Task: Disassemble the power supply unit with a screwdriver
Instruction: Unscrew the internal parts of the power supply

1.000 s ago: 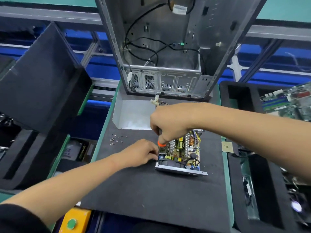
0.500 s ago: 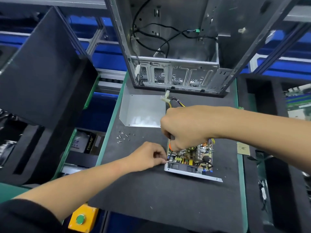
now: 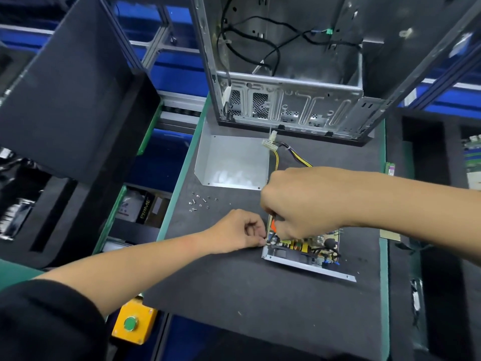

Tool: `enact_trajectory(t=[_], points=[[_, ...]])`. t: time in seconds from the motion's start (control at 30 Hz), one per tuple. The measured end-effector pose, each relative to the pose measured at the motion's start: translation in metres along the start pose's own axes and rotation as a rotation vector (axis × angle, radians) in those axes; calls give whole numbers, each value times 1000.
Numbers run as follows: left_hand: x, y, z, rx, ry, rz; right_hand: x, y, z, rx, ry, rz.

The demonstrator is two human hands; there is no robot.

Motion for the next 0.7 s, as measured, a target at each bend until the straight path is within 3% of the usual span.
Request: enact_trajectory(t=[0.43, 0.6, 0.7], points=[[-12, 7, -7, 39, 130, -179, 1, 13, 25, -136, -14, -27], [-7, 11, 14, 121, -44, -167, 9, 31, 40, -164, -20, 10], [-8, 10, 19, 164, -87, -160, 17, 51, 45, -119, 20, 151]])
Point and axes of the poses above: each hand's wrist, its own x-axis towards the middle knuckle, its own y-axis out of the palm, z = x × y, the point moved 8 cm from there along x, towards the middle knuckle, and after that the axes turned 14 degrees about z, right-handed, at the moved point
